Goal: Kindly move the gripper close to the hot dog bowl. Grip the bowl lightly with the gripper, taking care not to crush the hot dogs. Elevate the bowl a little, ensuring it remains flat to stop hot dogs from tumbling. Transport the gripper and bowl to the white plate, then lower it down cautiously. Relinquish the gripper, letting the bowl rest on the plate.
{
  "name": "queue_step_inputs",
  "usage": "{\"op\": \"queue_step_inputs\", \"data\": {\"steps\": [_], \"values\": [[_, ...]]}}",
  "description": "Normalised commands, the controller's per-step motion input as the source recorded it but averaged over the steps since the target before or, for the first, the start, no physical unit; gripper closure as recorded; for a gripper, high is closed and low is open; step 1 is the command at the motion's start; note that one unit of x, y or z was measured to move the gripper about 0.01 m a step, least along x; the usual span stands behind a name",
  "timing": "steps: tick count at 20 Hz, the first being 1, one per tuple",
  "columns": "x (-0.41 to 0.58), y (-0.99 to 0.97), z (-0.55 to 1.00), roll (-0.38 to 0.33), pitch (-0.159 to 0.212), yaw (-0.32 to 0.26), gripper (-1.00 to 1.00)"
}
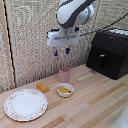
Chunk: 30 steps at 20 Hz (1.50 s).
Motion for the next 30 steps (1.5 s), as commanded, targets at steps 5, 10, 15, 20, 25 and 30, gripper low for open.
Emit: {"op": "queue_step_inputs", "data": {"steps": [5, 10, 15, 20, 25, 30], "values": [[-0.305, -0.27, -0.20, 0.006, 0.014, 0.000, -1.00], [-0.299, -0.36, -0.22, 0.011, 0.006, 0.004, -1.00], [-0.238, -0.33, -0.31, 0.003, 0.000, 0.037, -1.00], [-0.276, -0.18, -0.37, 0.000, 0.000, 0.048, -1.00], [-0.200, -0.18, -0.40, 0.000, 0.000, 0.052, -1.00], [-0.057, -0.31, -0.43, 0.000, 0.000, 0.070, -1.00]]}}
